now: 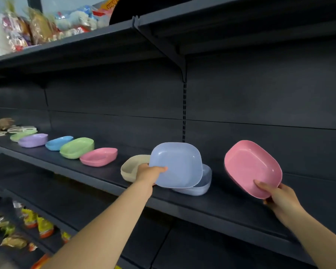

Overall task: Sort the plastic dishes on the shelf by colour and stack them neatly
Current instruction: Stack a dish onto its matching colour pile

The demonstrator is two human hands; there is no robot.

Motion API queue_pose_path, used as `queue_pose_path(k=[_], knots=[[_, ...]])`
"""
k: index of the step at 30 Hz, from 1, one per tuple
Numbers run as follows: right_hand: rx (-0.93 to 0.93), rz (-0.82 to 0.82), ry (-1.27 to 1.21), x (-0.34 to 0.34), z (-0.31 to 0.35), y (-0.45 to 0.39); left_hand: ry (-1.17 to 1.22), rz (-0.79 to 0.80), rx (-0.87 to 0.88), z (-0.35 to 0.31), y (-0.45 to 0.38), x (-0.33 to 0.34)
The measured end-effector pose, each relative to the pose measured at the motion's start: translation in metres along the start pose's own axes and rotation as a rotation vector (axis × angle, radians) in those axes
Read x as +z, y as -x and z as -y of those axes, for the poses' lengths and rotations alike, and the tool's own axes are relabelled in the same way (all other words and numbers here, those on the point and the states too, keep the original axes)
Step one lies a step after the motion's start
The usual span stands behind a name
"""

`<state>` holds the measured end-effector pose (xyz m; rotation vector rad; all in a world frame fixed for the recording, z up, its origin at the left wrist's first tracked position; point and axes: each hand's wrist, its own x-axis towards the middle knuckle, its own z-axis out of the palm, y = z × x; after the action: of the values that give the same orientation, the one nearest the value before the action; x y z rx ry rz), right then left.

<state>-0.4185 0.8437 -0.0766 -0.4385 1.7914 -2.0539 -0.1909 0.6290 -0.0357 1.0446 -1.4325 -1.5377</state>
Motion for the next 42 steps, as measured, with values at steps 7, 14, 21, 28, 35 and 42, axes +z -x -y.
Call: queue_pose_path(k=[7,14,21,28,35,42], knots=[[-0.022,0.024,0.046,0.009,-0.013,-0.044,-0.24,0.083,-0.033,0.014,-0.061,0.05],[-0.017,-0.006,0.024,0.006,-0.018,-0.059,-0.408,0.239,-0.018,0.03,-0.077,0.064],[0.0,-0.019,-0.032,0.001,-0.018,-0.063,-0.475,0.235,0.05,0.033,-0.081,0.065],[-0.014,-0.025,-0.009,0.003,-0.018,-0.061,-0.527,0.321,0.157,0.033,-0.075,0.072],[-0.06,-0.048,0.101,0.012,-0.014,-0.053,-0.414,0.349,0.137,0.022,-0.074,0.069],[-0.192,-0.024,0.314,0.068,0.012,-0.039,-0.274,0.423,0.251,-0.006,-0.079,0.065]])
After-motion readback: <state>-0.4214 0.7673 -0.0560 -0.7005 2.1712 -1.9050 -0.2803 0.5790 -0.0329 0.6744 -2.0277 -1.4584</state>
